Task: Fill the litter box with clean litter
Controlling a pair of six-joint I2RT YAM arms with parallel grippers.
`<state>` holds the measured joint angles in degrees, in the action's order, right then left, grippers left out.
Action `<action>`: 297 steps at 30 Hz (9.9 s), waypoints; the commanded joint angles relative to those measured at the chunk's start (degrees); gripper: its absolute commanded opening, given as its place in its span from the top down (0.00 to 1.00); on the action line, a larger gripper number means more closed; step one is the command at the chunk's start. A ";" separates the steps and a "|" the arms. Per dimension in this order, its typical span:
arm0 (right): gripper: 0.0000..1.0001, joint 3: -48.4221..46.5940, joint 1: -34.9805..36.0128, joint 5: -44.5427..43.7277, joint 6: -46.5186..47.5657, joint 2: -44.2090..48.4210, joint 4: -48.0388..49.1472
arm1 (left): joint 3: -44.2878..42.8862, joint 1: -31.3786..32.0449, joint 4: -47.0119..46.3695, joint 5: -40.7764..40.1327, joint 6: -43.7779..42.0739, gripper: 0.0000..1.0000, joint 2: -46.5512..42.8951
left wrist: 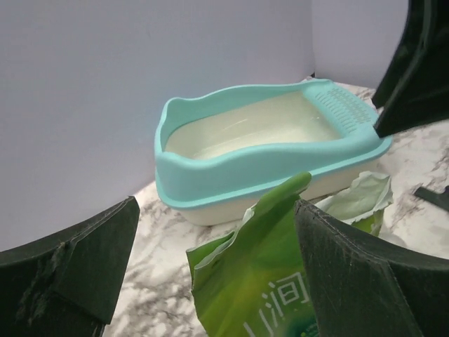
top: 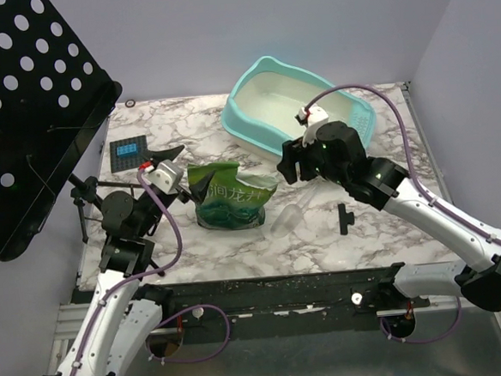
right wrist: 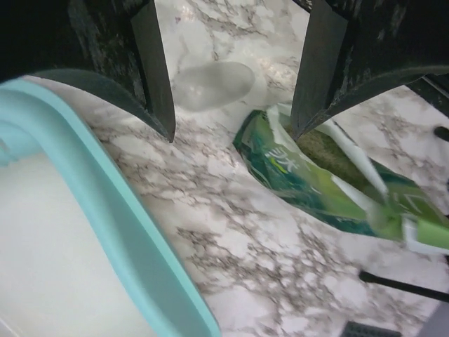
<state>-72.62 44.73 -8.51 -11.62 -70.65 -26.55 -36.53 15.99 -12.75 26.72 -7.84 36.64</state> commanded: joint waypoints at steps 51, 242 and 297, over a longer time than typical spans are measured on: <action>0.58 12.94 -6.85 -20.67 -46.92 -29.28 -5.98 | -12.68 19.78 26.47 -33.31 13.46 0.01 9.85; 0.27 3.80 -4.21 39.62 7.22 22.93 -7.21 | -27.10 21.01 50.29 8.52 12.76 1.00 2.47; 1.00 1.70 -4.21 49.83 -1.31 17.39 2.73 | -29.29 21.01 47.12 4.58 9.43 0.45 4.05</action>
<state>-70.65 40.49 46.22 -13.82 -55.00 -23.22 -62.37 36.97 34.44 33.87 5.04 40.32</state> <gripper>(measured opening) 0.364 0.431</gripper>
